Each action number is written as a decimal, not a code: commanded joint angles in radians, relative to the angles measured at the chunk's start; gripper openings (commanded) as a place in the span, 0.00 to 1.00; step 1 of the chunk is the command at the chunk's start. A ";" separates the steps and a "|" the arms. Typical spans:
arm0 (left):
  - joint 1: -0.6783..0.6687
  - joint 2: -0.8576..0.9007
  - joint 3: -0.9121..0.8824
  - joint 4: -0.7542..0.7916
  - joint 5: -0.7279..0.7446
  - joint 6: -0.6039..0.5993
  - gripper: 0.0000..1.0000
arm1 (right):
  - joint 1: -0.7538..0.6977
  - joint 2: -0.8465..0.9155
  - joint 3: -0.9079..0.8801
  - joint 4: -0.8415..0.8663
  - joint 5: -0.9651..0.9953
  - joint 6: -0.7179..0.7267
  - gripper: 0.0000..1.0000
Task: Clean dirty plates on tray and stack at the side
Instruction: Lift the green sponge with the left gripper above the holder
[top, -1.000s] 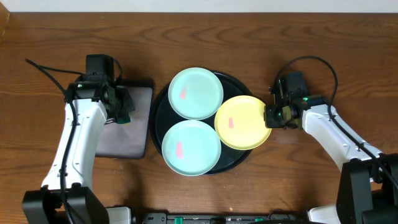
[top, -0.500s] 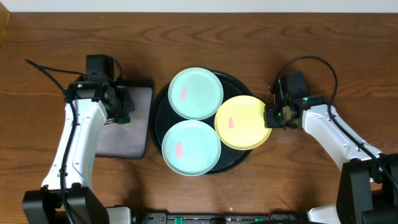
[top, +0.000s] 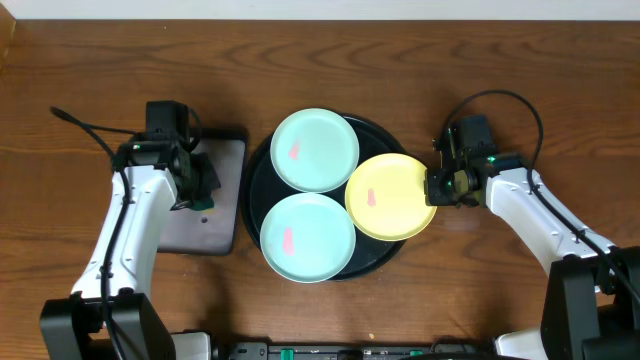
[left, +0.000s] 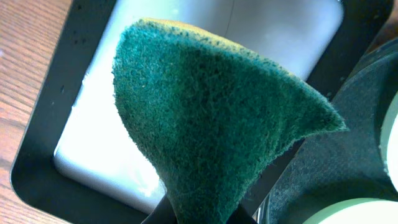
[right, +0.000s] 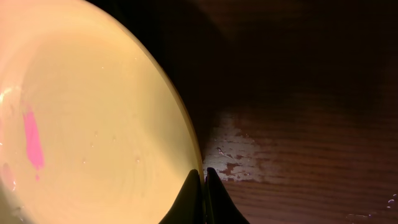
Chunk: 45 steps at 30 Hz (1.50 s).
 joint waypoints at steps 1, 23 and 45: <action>-0.002 0.002 -0.005 0.007 -0.013 -0.018 0.07 | 0.018 0.008 -0.007 0.002 -0.008 0.000 0.01; -0.002 0.002 -0.005 0.008 -0.013 -0.027 0.07 | 0.018 0.008 -0.007 0.002 -0.008 -0.001 0.01; -0.002 -0.023 -0.005 0.149 -0.014 0.126 0.07 | 0.018 0.008 -0.007 0.003 -0.009 0.000 0.01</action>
